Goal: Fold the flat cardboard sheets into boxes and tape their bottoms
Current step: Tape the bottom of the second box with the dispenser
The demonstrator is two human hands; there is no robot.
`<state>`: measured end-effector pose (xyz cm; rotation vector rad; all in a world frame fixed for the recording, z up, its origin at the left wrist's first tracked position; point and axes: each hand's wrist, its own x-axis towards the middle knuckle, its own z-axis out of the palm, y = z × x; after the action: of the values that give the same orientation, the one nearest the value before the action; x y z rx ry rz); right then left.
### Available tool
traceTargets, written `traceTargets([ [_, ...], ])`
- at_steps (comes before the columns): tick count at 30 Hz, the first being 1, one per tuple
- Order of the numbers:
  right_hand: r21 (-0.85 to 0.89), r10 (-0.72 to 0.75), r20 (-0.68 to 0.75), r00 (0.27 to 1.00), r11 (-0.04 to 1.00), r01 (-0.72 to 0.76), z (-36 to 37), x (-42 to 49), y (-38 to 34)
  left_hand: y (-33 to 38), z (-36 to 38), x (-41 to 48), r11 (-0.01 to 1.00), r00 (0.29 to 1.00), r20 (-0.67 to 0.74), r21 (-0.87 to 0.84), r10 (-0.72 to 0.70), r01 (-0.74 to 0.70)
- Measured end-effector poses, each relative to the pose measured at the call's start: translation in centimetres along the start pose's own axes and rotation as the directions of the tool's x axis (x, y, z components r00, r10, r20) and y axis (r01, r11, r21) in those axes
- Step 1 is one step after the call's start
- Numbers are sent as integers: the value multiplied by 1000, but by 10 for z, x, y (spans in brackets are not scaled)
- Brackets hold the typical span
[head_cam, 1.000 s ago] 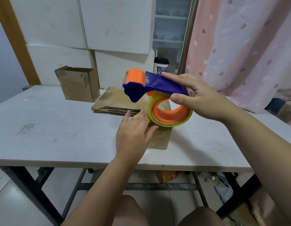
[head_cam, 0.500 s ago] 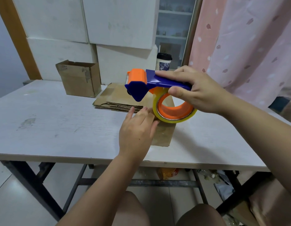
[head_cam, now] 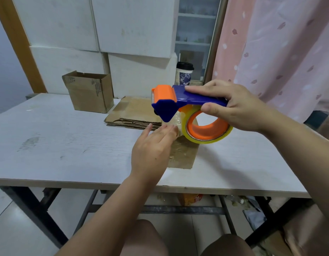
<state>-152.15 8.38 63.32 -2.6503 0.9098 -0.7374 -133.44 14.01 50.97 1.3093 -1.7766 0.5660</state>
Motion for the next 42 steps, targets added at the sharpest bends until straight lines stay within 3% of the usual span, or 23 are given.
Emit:
traceTargets([
  [8, 10, -14, -163, 987, 1000, 16, 13, -9, 2, 2, -2, 1, 1000, 1000, 17, 9, -17, 17],
  [17, -29, -11, -96, 995, 1000, 8, -1, -8, 7, -2, -4, 1, 998, 998, 33, 28, 47, -48],
  [32, -22, -23, -127, 992, 1000, 21, -8, -23, 24, -6, 1, -3, 995, 994, 49, 15, 102, -102],
  [34, -17, -17, -137, 990, 1000, 14, -7, -25, 28, -4, 2, -3, 996, 994, 50, 0, 94, -94],
  [38, 36, 13, -172, 985, 999, -7, -3, -31, 39, -1, 0, -1, 994, 992, 102, -70, -80, 87],
  [42, 91, 28, -219, 975, 996, -9, 5, -39, 49, -4, 1, -3, 997, 993, 86, -10, 77, -77],
])
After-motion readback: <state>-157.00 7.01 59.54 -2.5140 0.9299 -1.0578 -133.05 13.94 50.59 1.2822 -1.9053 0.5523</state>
